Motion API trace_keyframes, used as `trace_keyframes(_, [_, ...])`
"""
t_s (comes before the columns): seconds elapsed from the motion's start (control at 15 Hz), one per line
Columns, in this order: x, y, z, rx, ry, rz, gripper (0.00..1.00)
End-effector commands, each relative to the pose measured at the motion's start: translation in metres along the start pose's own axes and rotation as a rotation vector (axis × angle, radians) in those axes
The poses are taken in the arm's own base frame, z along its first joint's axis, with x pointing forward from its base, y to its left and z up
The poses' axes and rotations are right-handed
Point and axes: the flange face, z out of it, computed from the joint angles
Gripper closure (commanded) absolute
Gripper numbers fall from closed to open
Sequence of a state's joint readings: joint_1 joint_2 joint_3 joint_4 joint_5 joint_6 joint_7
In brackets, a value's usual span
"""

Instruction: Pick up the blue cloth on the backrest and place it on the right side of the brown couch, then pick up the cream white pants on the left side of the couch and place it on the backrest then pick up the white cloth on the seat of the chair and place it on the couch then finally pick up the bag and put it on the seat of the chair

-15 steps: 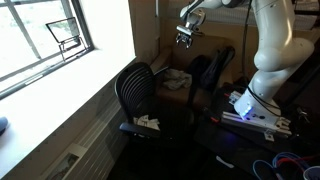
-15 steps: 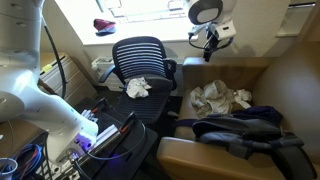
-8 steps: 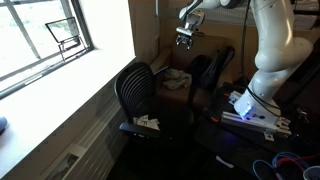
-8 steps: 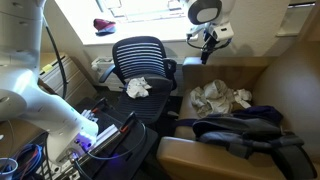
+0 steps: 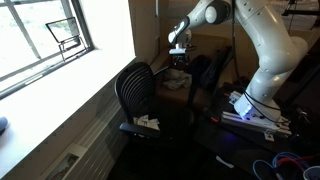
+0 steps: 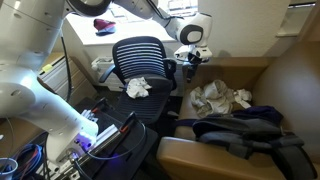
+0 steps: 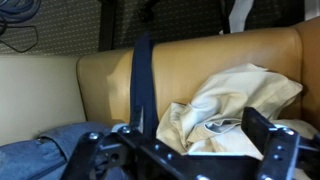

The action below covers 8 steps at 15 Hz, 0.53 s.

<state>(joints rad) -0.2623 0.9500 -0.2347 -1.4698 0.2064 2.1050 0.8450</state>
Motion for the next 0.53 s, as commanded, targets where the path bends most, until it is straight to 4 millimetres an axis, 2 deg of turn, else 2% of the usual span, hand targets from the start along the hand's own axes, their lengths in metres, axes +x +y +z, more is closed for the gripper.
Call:
trace_keyframes(0.0, [-0.001, -0.004, 0.008, -0.038, 0.026, -0.001, 0.00])
trace_keyframes(0.2, [-0.005, -0.008, 0.016, -0.054, 0.038, -0.002, 0.00])
trace_keyframes(0.27, [-0.002, -0.009, 0.020, -0.064, 0.091, 0.018, 0.00])
trace_keyframes(0.4, [0.018, -0.014, 0.051, -0.088, 0.188, 0.123, 0.00])
trace_keyframes(0.47, [0.029, -0.012, 0.073, -0.091, 0.205, 0.185, 0.00])
